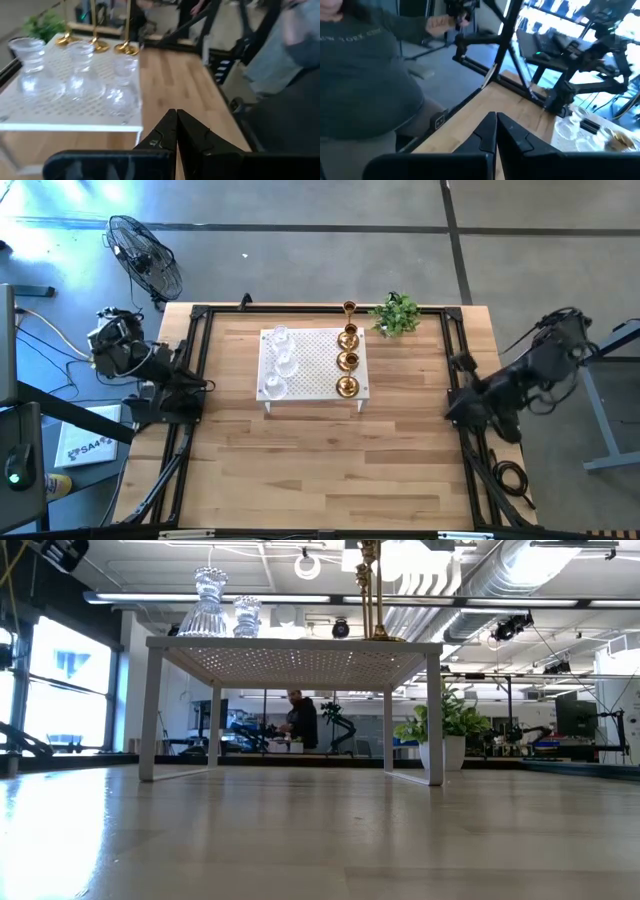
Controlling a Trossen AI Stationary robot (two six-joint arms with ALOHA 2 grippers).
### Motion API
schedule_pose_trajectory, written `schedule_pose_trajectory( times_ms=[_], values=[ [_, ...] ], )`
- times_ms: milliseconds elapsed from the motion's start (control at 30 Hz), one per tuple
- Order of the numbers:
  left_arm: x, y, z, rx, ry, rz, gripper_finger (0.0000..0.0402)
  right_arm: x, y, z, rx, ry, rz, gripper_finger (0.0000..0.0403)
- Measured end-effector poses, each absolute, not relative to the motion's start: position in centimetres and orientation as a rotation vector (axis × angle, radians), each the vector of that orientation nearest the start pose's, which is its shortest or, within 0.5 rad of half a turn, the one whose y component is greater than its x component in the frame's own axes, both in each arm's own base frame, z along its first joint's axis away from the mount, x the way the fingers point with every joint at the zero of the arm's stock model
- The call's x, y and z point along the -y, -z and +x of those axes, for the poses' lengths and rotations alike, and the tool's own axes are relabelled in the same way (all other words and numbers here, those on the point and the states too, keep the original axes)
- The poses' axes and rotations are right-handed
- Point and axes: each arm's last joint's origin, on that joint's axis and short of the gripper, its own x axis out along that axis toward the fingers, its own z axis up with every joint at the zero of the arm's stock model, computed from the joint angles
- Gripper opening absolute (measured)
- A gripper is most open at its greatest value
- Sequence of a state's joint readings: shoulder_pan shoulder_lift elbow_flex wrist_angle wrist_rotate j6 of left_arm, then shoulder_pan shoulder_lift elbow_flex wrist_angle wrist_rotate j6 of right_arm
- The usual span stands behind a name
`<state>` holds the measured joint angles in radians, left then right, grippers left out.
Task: Pick & Place candle stick holders
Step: Return to Home Position
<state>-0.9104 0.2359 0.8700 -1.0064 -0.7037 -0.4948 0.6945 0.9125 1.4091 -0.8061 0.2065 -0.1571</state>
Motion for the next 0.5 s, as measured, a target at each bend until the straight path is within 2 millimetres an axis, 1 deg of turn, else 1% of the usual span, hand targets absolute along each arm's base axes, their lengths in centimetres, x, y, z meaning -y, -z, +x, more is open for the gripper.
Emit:
schedule_pose_trajectory(
  times_ms=[133,200,300,367,500],
  values=[
    [-0.7,-31.3,1.8,-0.252,0.164,-0.199,0.0,-6.0,-41.8,8.2,-0.159,-0.508,-0.251,0.0001],
    [-0.5,-30.7,1.9,-0.239,0.172,-0.185,0.0,-5.1,-39.7,7.0,-0.101,-0.519,-0.243,0.0001],
    [0.2,-29.5,2.4,-0.248,0.186,-0.152,0.0,-3.9,-37.2,5.4,0.023,-0.518,-0.188,0.0001],
    [0.8,-29.0,2.9,-0.237,0.209,-0.142,0.0,-3.3,-35.7,4.8,0.089,-0.509,-0.156,0.0001],
    [2.1,-28.5,3.8,-0.159,0.266,-0.116,0.0,-3.2,-31.9,4.6,0.129,-0.531,-0.148,0.0001]
  ],
)
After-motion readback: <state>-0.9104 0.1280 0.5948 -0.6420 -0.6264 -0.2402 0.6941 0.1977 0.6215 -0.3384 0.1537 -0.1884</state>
